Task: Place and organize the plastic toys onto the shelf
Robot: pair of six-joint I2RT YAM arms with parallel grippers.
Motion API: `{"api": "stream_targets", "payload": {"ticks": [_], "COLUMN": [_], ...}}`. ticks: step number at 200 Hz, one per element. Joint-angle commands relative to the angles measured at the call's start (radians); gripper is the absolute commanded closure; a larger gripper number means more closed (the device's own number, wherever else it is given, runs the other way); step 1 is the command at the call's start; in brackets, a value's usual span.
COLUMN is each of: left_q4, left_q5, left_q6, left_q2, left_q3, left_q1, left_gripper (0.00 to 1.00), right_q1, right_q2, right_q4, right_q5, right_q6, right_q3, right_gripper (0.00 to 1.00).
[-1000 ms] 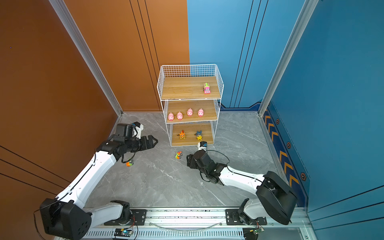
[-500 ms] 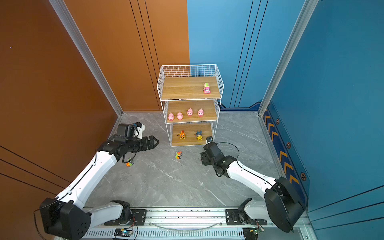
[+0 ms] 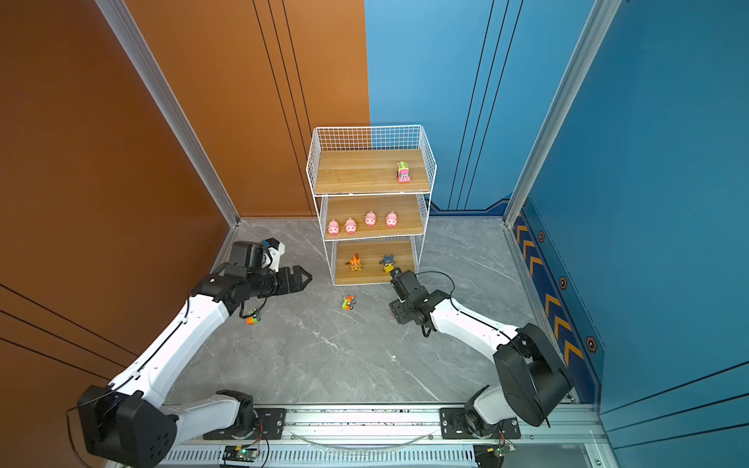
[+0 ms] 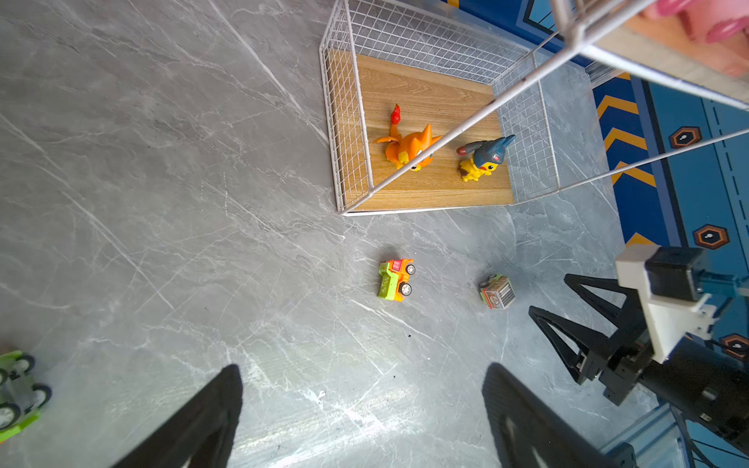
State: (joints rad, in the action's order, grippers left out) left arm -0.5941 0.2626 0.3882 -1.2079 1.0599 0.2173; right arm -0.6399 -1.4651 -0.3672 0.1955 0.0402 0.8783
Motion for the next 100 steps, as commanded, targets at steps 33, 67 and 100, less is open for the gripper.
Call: {"api": "stream_targets", "payload": {"ticks": [33, 67, 100], "left_q4": [0.004, 0.004, 0.004], "left_q5": [0.012, 0.009, 0.012], "left_q6": [-0.017, -0.019, -0.020], "left_q2": [0.002, 0.006, 0.005], "left_q3": [-0.015, -0.015, -0.015], "left_q1": [0.008, 0.008, 0.008], "left_gripper": [0.06, 0.06, 0.06], "right_q1": [-0.044, -0.055, -0.037], "right_q2": [-0.017, -0.036, -0.075], "right_q4": [-0.030, 0.013, 0.002], "right_q5": [-0.028, -0.038, -0.103], "right_q6": [-0.248, -0.418, -0.526], "right_q3": [0.035, 0.042, 0.066], "right_gripper": [0.25, 0.25, 0.25]}}
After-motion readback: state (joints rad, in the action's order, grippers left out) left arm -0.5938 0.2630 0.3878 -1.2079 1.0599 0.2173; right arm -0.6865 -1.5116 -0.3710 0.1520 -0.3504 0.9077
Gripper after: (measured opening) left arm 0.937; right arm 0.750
